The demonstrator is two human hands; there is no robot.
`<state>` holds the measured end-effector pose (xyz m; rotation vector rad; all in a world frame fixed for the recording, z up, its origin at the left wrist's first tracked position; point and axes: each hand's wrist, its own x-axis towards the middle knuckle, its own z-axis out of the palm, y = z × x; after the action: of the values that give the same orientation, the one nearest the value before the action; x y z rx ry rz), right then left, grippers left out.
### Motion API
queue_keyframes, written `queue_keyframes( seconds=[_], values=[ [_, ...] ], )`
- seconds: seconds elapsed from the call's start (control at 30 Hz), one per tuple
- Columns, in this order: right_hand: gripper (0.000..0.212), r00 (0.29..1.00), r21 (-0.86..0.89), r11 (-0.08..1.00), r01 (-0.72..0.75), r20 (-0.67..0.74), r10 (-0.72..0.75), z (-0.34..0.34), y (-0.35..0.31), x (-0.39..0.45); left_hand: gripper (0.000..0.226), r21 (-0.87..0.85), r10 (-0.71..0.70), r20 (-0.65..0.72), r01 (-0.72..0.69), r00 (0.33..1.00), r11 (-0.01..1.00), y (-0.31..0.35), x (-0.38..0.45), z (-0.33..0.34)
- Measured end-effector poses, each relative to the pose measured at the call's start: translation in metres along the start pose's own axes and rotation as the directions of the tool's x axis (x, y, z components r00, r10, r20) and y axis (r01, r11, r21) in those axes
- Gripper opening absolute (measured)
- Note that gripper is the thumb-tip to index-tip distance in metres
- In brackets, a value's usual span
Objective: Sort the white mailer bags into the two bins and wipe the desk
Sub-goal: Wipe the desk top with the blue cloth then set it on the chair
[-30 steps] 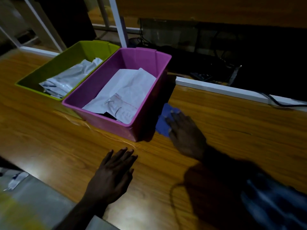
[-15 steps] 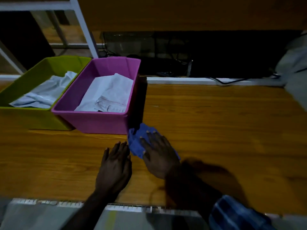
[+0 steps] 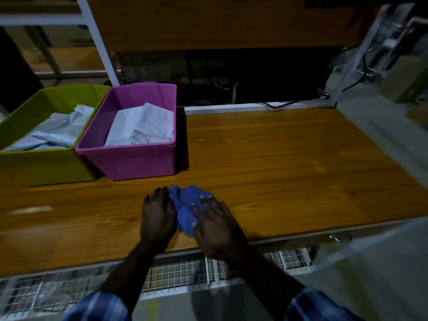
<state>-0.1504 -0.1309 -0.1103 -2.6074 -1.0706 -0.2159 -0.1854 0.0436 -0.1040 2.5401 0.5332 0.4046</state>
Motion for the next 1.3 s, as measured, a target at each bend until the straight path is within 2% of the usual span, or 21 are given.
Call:
queue_keyframes(
  seconds=[0.07,0.1,0.17,0.23,0.3,0.47,0.6,0.83,0.93,1.03,1.17,1.3],
  values=[
    [0.058,0.997,-0.006,0.998,-0.063,0.039,0.063,0.000,-0.005,0.009,0.025,0.002,0.017,-0.018,-0.017,1.000,1.000,0.004,-0.001,-0.001],
    [0.058,0.998,-0.010,0.999,-0.037,0.055,0.038,0.001,-0.007,0.008,0.025,0.005,0.034,-0.020,-0.034,0.999,0.999,0.005,-0.001,-0.001],
    [0.055,0.996,0.010,0.998,0.062,0.062,-0.063,0.005,-0.005,-0.002,0.039,0.012,0.052,-0.004,-0.052,0.999,0.999,0.001,0.000,-0.001],
    [0.051,0.989,0.033,0.989,0.145,0.019,-0.145,0.005,0.002,-0.014,0.050,0.019,0.044,-0.005,-0.044,0.999,0.999,-0.003,0.001,0.001],
    [0.048,0.984,0.050,0.983,0.179,-0.023,-0.178,0.004,0.008,-0.020,0.049,0.009,0.053,-0.012,-0.053,0.999,0.999,0.000,0.000,0.001],
    [0.040,0.970,0.107,0.970,0.217,-0.135,-0.202,0.007,0.016,-0.025,0.037,0.018,0.137,-0.046,-0.137,0.989,0.990,0.003,0.000,-0.001],
    [0.035,0.952,0.087,0.972,0.219,-0.236,-0.194,0.012,0.020,-0.040,0.046,0.000,0.125,-0.040,-0.125,0.991,0.992,0.004,0.000,0.000],
    [0.035,0.955,-0.034,0.999,-0.004,-0.297,-0.006,0.010,0.008,-0.049,0.040,-0.127,0.189,0.010,-0.186,0.982,0.974,-0.009,0.003,0.003],
    [0.037,0.927,-0.034,0.993,-0.115,-0.364,0.095,0.002,0.004,-0.059,0.039,-0.176,0.226,-0.005,-0.223,0.974,0.959,-0.003,0.001,-0.001],
    [0.042,0.891,-0.022,0.975,-0.219,-0.412,0.191,-0.013,-0.001,-0.074,0.036,-0.168,0.321,0.005,-0.315,0.947,0.934,0.001,-0.004,-0.002],
    [0.037,0.841,-0.021,0.941,-0.338,-0.455,0.292,-0.027,0.000,-0.106,0.045,-0.160,0.464,0.078,-0.448,0.883,0.880,0.015,-0.017,0.006],
    [0.041,0.775,-0.057,0.870,-0.489,-0.486,0.404,-0.044,0.000,-0.149,0.054,-0.232,0.648,0.156,-0.610,0.746,0.758,0.060,-0.046,0.023]
  ],
)
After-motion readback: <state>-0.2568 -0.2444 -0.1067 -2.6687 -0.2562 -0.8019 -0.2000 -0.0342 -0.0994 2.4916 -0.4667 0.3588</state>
